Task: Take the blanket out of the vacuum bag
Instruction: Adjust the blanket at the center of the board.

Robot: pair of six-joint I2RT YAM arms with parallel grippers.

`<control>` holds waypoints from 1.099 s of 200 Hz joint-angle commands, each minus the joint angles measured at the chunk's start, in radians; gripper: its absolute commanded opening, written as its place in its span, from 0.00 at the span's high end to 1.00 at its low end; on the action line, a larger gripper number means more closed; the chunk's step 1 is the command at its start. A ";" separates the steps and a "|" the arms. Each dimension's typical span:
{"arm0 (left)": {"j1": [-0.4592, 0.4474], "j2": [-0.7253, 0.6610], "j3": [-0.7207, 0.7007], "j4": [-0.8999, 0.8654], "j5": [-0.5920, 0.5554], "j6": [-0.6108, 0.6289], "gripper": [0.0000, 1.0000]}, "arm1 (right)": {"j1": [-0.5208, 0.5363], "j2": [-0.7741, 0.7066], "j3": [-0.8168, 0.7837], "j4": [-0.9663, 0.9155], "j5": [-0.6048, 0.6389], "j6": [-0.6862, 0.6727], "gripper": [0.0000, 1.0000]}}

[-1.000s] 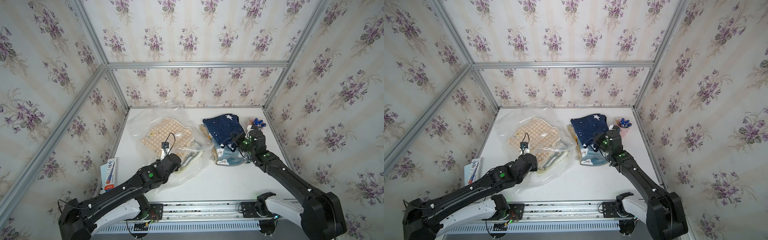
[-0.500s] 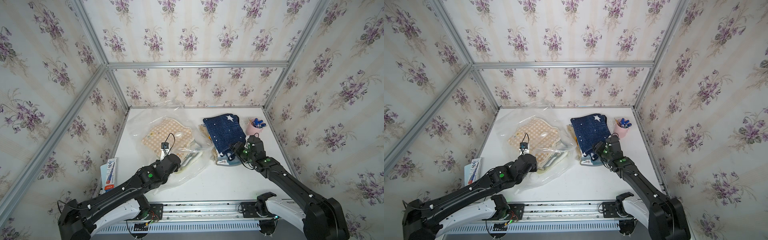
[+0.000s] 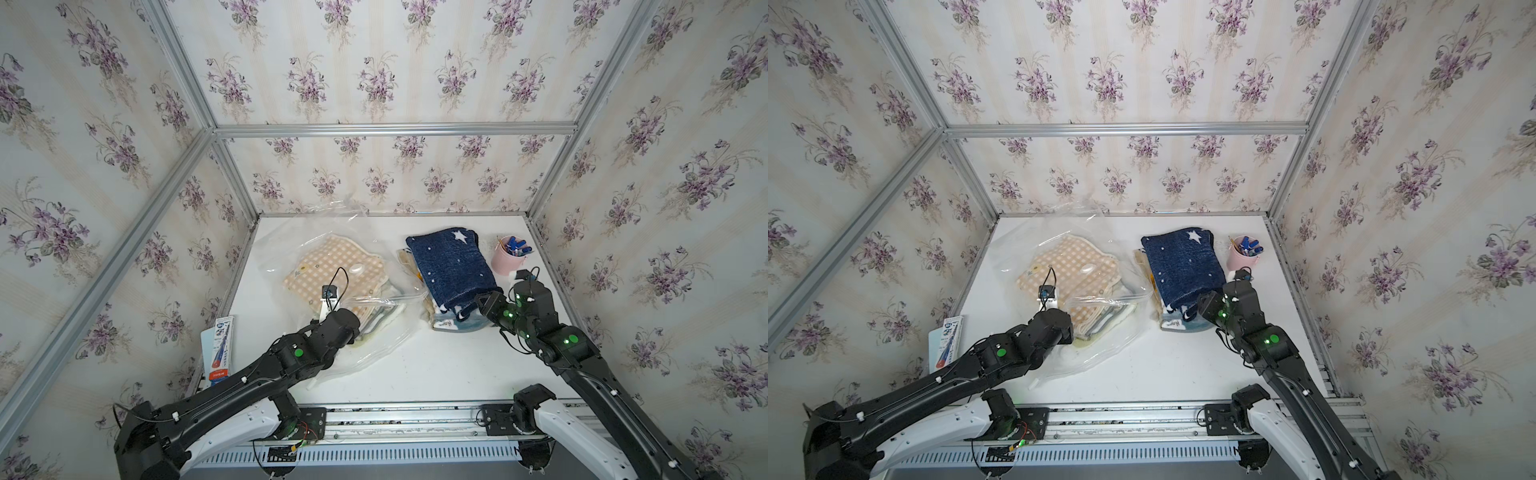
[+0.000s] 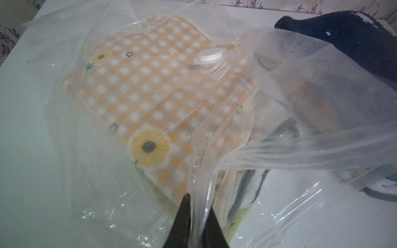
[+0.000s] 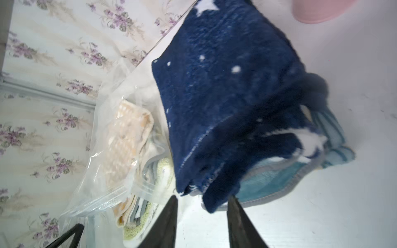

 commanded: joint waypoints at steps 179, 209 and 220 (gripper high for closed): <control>0.003 -0.048 -0.045 0.016 0.012 -0.005 0.88 | 0.263 0.687 0.294 -0.149 0.496 -0.307 0.28; 0.003 -0.045 -0.045 0.020 0.013 -0.002 0.87 | 0.212 0.667 0.259 -0.088 0.432 -0.312 0.43; 0.003 -0.040 -0.045 0.025 0.015 -0.002 0.87 | 0.193 0.658 0.249 -0.070 0.390 -0.320 0.49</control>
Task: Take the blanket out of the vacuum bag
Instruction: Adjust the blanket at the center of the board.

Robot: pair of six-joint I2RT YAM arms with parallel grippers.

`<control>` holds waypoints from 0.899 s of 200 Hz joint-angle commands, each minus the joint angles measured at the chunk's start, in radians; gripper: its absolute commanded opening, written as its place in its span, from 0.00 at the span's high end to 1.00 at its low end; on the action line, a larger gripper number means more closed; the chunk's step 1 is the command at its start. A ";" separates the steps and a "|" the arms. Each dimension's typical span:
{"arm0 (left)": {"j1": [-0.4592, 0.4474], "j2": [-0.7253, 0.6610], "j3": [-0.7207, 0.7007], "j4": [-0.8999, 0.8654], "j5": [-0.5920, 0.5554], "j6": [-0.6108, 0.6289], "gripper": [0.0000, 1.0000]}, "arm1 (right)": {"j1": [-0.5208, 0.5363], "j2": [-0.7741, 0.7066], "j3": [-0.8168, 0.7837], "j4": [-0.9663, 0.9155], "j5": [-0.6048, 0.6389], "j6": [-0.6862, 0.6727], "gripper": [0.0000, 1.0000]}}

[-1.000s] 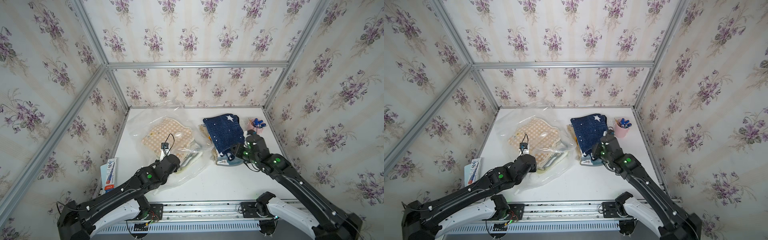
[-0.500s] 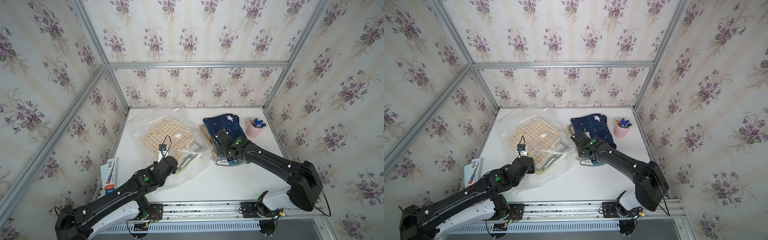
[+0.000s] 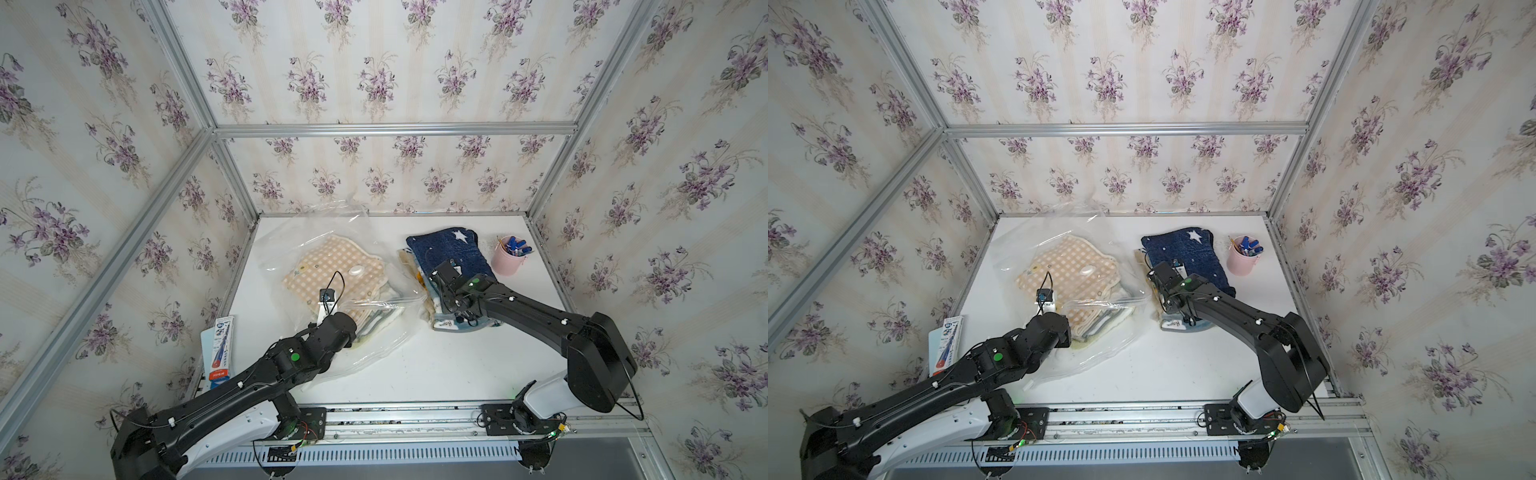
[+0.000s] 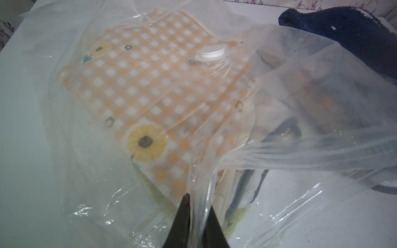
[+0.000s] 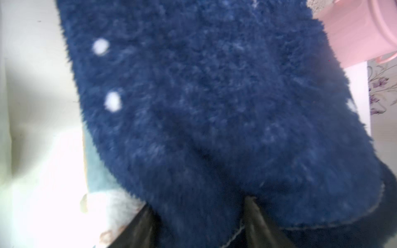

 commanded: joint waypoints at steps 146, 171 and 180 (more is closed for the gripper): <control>0.002 0.025 0.042 -0.010 0.001 0.031 0.87 | -0.077 -0.132 0.001 0.103 -0.319 -0.100 1.00; 0.002 0.026 0.050 -0.013 0.007 0.034 0.87 | -0.098 -0.171 0.024 0.107 -0.470 -0.113 1.00; 0.002 0.027 0.052 -0.015 0.007 0.035 0.87 | -0.106 -0.182 0.035 0.107 -0.518 -0.119 1.00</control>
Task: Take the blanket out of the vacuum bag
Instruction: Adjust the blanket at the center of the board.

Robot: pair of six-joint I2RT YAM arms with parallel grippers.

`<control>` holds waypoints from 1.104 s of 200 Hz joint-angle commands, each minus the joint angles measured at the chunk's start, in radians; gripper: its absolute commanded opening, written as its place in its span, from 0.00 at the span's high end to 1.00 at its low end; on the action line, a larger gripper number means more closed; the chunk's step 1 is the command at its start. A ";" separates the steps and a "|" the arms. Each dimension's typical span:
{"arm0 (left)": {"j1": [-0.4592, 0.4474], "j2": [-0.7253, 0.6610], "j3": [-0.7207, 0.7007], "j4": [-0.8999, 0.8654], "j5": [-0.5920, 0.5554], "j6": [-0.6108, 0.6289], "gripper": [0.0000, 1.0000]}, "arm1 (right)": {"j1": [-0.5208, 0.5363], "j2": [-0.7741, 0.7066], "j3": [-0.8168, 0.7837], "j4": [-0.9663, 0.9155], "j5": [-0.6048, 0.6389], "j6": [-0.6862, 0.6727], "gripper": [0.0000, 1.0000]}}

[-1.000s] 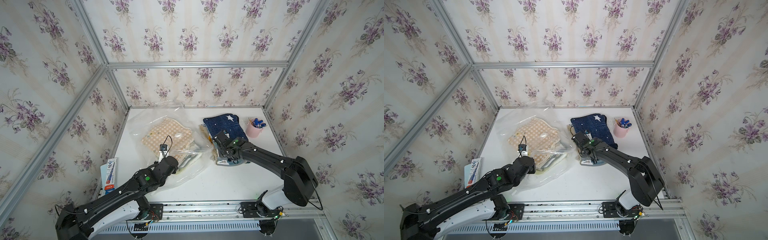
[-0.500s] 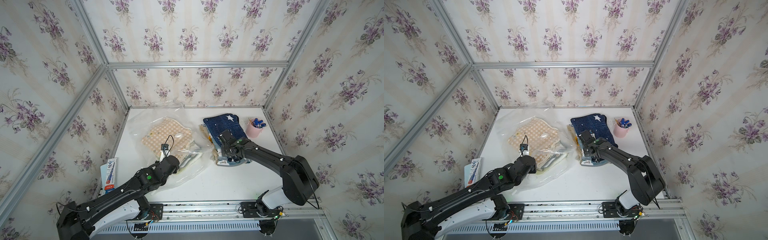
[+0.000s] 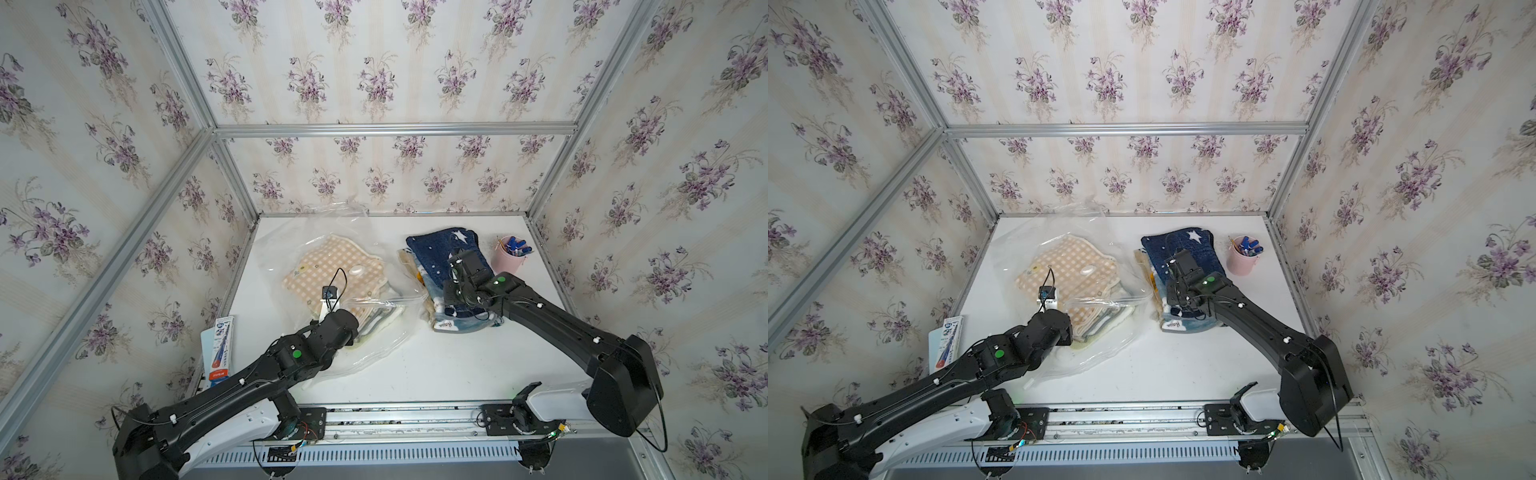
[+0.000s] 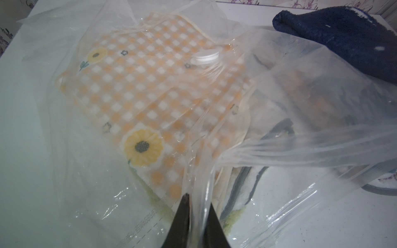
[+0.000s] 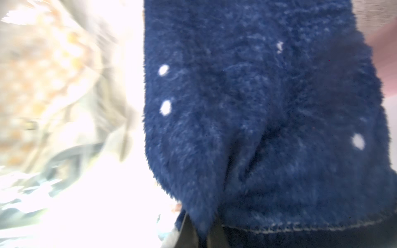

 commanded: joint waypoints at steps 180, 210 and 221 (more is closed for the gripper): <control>0.001 0.029 0.016 0.045 0.044 0.027 0.80 | -0.464 -0.238 -0.209 0.140 -0.257 0.211 0.32; 0.001 0.020 0.023 0.027 0.043 0.031 0.79 | -0.535 -0.252 -0.286 0.183 -0.279 0.234 0.24; 0.001 0.013 0.021 0.022 0.042 0.029 0.79 | -0.548 -0.236 -0.314 0.203 -0.322 0.234 0.24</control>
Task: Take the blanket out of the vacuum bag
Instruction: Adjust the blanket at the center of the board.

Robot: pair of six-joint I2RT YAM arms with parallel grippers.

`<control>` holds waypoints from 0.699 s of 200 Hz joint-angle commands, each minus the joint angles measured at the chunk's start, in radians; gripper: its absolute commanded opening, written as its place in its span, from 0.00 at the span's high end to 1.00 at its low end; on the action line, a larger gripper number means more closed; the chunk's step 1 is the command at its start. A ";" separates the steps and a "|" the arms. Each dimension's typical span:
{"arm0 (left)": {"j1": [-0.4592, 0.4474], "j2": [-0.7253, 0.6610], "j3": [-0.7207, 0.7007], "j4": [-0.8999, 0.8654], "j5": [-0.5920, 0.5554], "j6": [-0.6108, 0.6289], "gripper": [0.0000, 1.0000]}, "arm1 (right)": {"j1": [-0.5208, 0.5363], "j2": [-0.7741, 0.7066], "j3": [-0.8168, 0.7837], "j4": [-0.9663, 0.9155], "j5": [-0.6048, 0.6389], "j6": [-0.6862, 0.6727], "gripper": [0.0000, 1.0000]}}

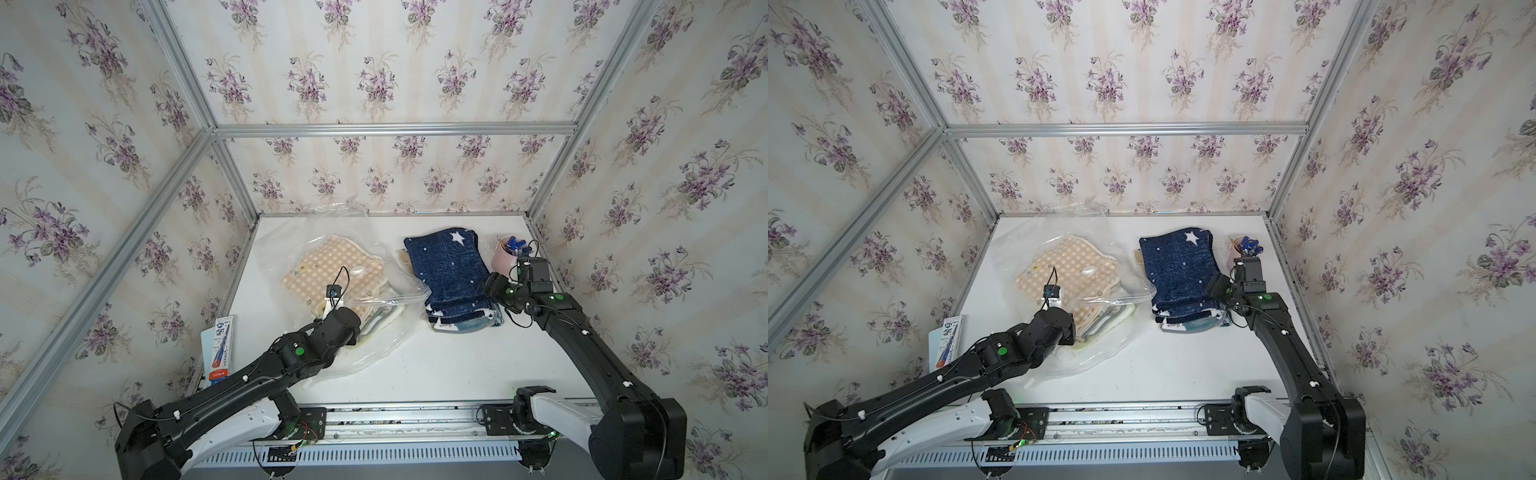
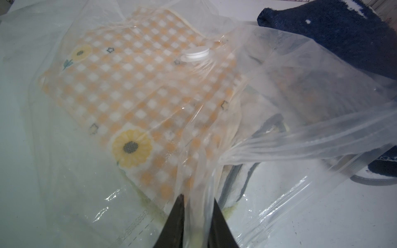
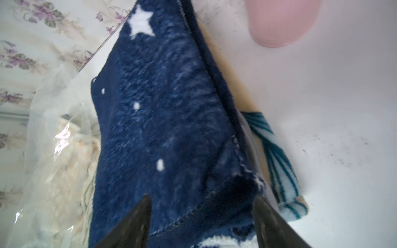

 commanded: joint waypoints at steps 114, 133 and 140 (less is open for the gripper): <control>0.001 0.032 0.046 -0.024 0.008 -0.001 0.79 | -0.029 0.128 -0.149 0.238 -0.219 -0.006 0.43; 0.001 0.040 0.057 -0.034 0.005 0.001 0.79 | -0.029 0.133 -0.157 0.261 -0.241 -0.015 0.80; 0.001 0.040 0.060 -0.039 0.003 0.002 0.79 | -0.029 0.125 -0.148 0.249 -0.230 -0.020 0.96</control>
